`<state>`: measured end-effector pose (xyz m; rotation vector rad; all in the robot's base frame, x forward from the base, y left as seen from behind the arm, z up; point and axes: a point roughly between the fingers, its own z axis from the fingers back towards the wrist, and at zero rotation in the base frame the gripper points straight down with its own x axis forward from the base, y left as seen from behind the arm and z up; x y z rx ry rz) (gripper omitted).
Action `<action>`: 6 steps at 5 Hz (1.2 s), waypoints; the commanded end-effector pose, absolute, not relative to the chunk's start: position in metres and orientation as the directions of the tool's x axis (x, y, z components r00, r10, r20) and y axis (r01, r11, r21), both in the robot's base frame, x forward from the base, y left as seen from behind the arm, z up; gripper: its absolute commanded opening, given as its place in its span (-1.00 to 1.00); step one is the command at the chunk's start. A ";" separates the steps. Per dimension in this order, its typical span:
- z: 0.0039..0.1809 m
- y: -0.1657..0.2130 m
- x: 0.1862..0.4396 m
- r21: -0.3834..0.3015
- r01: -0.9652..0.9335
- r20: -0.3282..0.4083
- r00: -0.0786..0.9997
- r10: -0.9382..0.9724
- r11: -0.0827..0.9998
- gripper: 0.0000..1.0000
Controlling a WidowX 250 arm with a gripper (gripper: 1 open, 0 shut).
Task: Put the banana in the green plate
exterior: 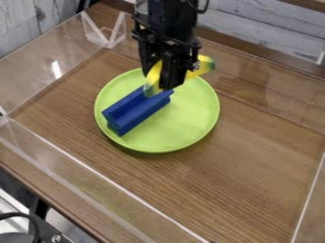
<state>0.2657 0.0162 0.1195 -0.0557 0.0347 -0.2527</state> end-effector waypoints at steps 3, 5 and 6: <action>0.135 0.014 0.279 -0.037 0.239 0.037 0.971 -0.238 0.970 -1.00; 0.136 0.013 0.281 -0.035 0.226 0.043 0.973 -0.225 0.973 -1.00; 0.136 0.013 0.283 -0.034 0.220 0.046 0.975 -0.219 0.975 -1.00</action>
